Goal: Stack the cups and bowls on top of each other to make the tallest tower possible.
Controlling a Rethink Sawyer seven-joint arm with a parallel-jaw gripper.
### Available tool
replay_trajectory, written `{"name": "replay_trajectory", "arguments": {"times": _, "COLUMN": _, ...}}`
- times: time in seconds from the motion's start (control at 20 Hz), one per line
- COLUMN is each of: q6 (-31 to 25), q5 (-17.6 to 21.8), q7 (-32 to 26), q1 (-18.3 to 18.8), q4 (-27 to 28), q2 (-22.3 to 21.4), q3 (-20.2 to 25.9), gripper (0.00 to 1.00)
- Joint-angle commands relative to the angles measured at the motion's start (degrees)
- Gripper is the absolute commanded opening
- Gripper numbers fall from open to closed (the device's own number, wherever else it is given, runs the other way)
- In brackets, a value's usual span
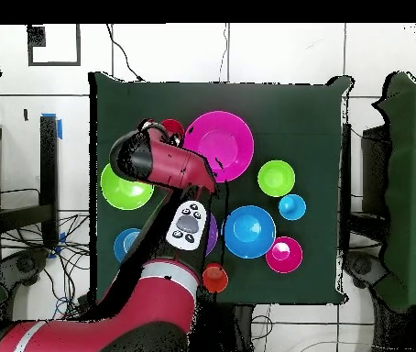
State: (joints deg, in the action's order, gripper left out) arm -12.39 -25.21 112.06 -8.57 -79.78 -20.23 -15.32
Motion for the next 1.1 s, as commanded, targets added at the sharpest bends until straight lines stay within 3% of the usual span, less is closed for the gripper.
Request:
{"name": "replay_trajectory", "arguments": {"times": 0.05, "q6": -0.7, "q5": 3.4, "q7": 5.3, "q1": 0.3, "q4": 0.3, "q2": 1.2, "q3": 3.6, "gripper": 1.00}}
{"name": "replay_trajectory", "arguments": {"times": 0.6, "q6": -1.1, "q5": 3.4, "q7": 5.2, "q1": 0.0, "q4": 0.7, "q2": 1.5, "q3": 3.0, "gripper": 1.00}}
{"name": "replay_trajectory", "arguments": {"times": 1.1, "q6": -5.7, "q5": 4.1, "q7": 3.3, "q1": 0.4, "q4": 0.5, "q2": -0.5, "q3": 2.7, "gripper": 1.00}}
